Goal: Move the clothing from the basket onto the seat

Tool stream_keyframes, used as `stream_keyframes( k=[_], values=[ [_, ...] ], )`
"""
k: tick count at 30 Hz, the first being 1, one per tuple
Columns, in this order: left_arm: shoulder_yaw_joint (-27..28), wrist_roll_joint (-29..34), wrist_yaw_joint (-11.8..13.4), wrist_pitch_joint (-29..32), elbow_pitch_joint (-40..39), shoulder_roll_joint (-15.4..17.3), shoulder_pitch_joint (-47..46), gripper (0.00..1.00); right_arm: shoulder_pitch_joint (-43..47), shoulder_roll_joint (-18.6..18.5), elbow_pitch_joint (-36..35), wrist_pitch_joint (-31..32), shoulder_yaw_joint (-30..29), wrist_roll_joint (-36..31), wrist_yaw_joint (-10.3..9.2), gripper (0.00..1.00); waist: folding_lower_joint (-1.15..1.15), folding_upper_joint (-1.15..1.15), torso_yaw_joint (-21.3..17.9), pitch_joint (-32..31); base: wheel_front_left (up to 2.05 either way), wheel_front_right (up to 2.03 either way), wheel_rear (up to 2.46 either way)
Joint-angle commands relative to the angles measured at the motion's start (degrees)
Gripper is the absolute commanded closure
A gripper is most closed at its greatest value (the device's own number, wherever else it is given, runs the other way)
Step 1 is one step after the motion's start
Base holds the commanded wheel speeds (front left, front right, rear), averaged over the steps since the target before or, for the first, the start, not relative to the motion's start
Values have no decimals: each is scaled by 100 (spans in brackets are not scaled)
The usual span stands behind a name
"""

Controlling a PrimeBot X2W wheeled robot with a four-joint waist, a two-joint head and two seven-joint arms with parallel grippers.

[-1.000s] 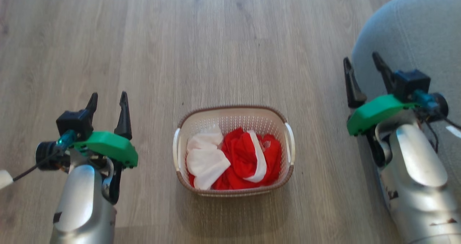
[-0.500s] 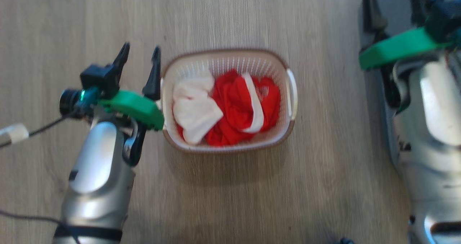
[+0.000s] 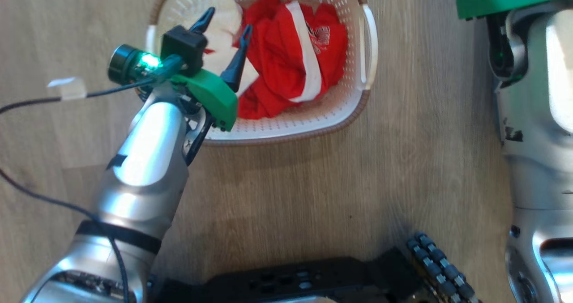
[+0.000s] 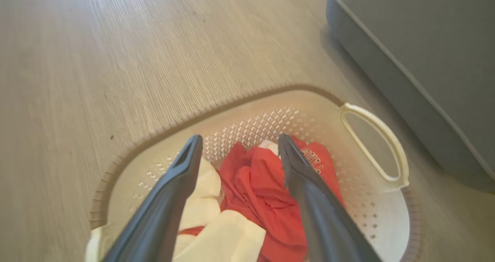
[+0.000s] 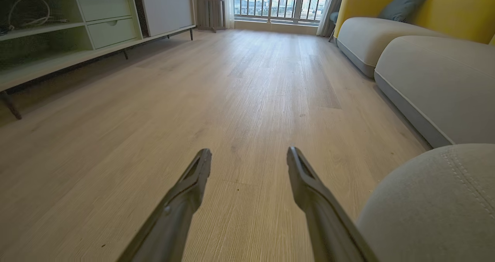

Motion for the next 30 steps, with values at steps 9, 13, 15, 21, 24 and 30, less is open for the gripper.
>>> stream_keyframes(
  k=[9, 13, 15, 21, 24, 30],
  values=[
    [-1082, -333, -78, -54, 708, 100, -612, 0, -126, 231, -301, -36, 263, 65, -1, 0, -2, 0, -581, 644, 0, 0, 0],
    [-1600, -690, -96, -52, 979, 100, -887, 0, -184, 260, -329, -36, 318, 134, -1, 0, -2, 0, -775, 785, 0, 0, 0],
    [-1795, -878, -100, -27, 1122, 100, -1017, 0, -208, 268, -353, -36, 356, 174, -1, 0, -2, 0, -877, 850, 0, 0, 0],
    [-2170, -1466, -100, 249, 1423, 100, -1368, 0, -283, 273, -458, -36, 487, 502, -1, 0, -2, 0, -1111, 1085, 0, 0, 0],
    [-2316, -1716, -32, 487, 1561, 100, -1505, 0, -305, 274, -492, -36, 527, 633, -1, 0, -2, 0, -1211, 1192, 0, 0, 0],
    [-2618, -1941, 361, 1076, 1986, 100, -1693, 0, -294, 274, -557, -36, 575, 823, -1, 0, -2, 0, -1377, 1341, 0, 0, 0]
  ],
)
